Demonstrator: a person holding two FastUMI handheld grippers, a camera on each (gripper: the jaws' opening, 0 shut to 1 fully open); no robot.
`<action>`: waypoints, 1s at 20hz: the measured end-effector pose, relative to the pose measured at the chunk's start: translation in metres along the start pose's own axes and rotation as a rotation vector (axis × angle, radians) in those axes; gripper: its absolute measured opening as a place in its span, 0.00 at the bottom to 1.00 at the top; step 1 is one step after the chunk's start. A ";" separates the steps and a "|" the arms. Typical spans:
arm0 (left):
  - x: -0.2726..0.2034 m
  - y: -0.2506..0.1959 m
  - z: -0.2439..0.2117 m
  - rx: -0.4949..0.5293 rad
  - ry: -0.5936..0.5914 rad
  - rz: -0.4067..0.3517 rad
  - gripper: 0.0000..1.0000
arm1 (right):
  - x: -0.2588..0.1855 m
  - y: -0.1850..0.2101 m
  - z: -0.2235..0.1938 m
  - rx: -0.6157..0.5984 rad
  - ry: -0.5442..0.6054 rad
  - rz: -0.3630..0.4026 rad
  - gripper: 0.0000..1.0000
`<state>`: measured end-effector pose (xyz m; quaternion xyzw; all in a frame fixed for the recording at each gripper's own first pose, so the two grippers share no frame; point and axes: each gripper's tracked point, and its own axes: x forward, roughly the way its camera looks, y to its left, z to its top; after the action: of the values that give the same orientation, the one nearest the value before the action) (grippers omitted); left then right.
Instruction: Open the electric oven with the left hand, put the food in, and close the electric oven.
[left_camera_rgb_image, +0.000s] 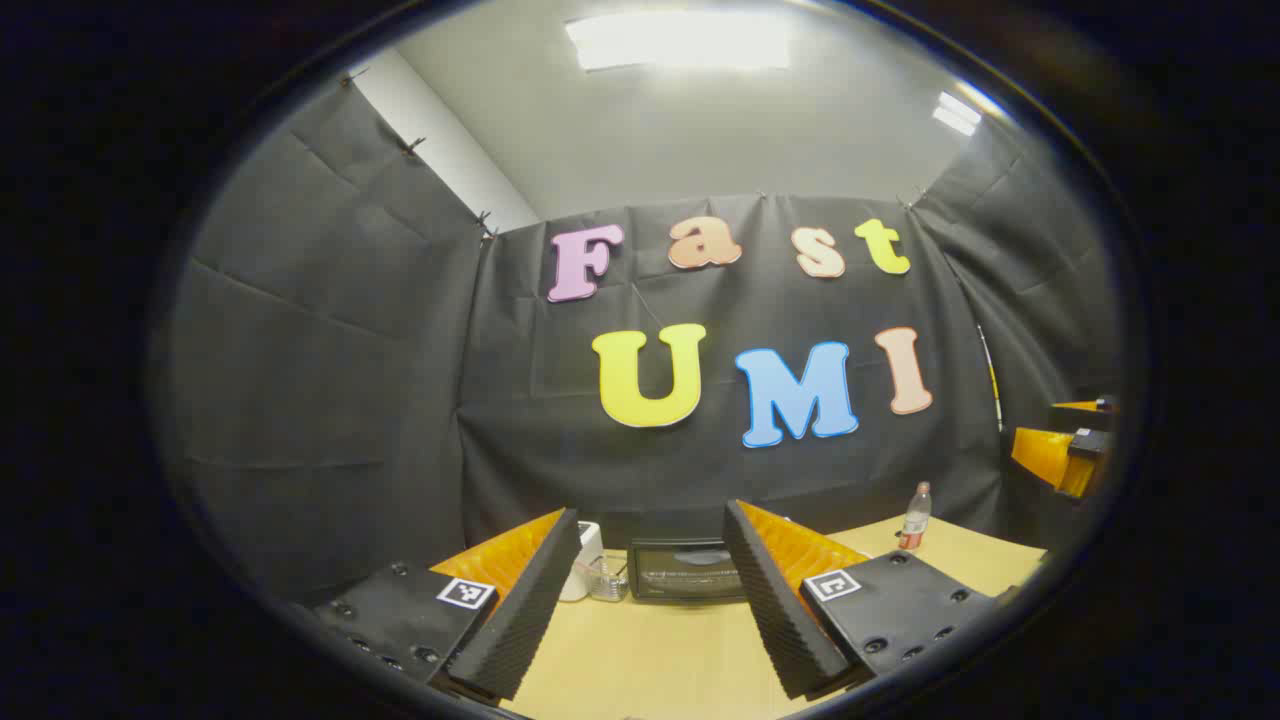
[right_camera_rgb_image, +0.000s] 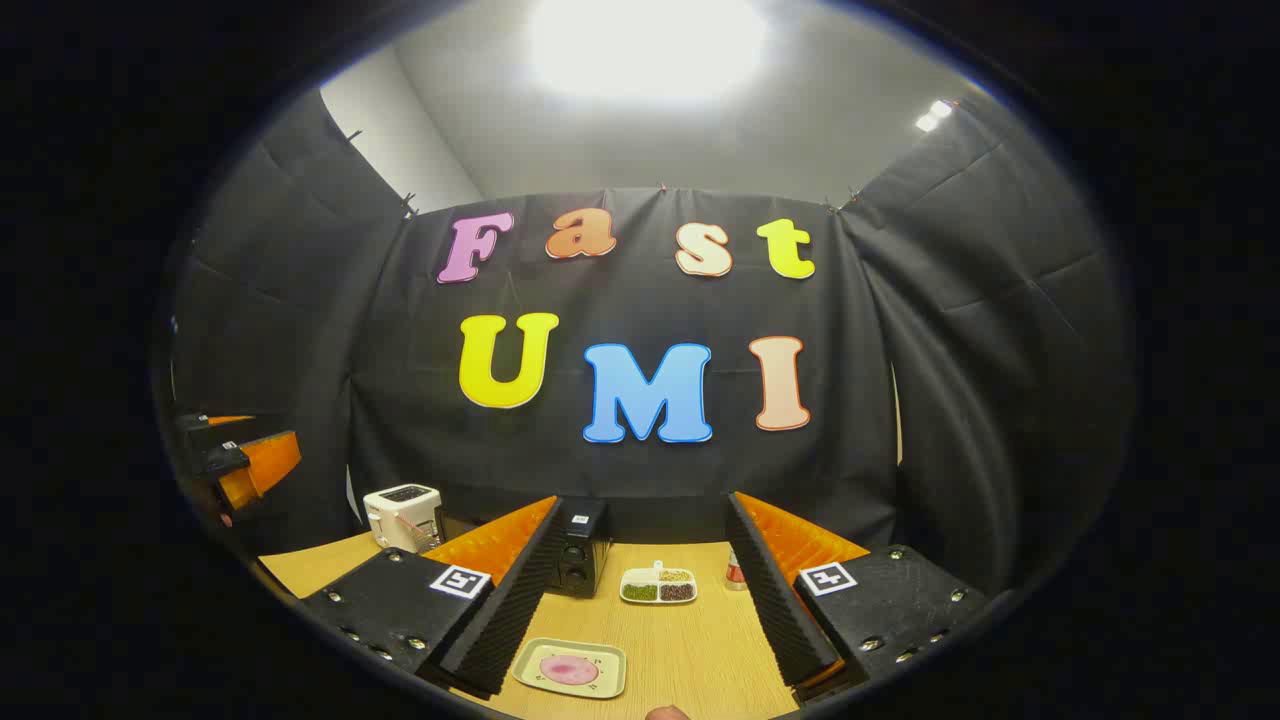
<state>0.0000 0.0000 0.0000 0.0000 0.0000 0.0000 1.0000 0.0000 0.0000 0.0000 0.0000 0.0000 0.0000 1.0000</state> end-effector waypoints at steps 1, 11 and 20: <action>-0.001 -0.001 0.002 0.010 -0.008 0.008 1.00 | 0.001 0.001 -0.001 0.003 0.005 0.005 0.96; -0.011 -0.010 0.021 0.035 -0.049 0.021 1.00 | 0.007 0.003 0.004 0.016 -0.020 0.033 0.96; -0.014 -0.015 0.021 0.044 -0.056 0.027 0.97 | 0.012 0.004 -0.001 0.024 -0.015 0.049 0.96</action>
<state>-0.0140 -0.0148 0.0215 0.0218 -0.0280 0.0136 0.9993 0.0115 0.0043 -0.0011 0.0120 -0.0073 0.0246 0.9996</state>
